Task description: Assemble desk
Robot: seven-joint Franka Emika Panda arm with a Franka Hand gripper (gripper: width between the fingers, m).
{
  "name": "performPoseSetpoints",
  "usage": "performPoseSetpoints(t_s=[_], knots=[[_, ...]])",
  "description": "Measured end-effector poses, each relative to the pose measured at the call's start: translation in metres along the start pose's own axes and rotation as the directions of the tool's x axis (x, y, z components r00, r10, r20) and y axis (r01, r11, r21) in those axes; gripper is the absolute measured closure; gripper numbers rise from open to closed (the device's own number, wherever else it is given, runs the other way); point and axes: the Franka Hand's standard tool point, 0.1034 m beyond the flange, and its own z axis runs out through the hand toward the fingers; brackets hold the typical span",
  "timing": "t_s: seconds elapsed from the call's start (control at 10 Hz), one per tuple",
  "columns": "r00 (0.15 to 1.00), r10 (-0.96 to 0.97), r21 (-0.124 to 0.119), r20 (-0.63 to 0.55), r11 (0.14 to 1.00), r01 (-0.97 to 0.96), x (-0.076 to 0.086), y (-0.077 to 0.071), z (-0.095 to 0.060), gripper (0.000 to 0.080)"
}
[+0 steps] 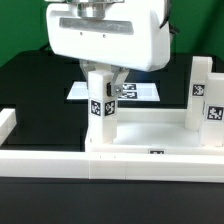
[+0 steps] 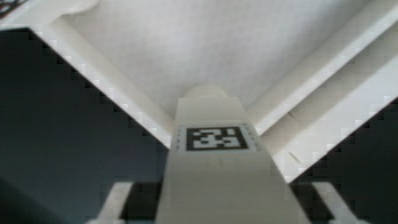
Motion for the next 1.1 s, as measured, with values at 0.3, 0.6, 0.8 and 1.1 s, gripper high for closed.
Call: performPoseSetpoints(t_s=[0.3, 0.6, 0.8, 1.1], knots=[[0.997, -0.081, -0.001, 0.0, 0.997, 0.081, 0.0, 0.0001, 0.0, 0.0405], [0.921, -0.389, -0.002, 0.0, 0.921, 0.389, -0.0028, -0.0035, -0.0006, 0.0169], [0.788, -0.616, -0.005, -0.001, 0.788, 0.616, -0.0023, -0.0036, -0.0009, 0.0151], [0.606, -0.795, -0.009, 0.0, 0.606, 0.795, -0.0013, -0.0041, -0.0018, 0.015]])
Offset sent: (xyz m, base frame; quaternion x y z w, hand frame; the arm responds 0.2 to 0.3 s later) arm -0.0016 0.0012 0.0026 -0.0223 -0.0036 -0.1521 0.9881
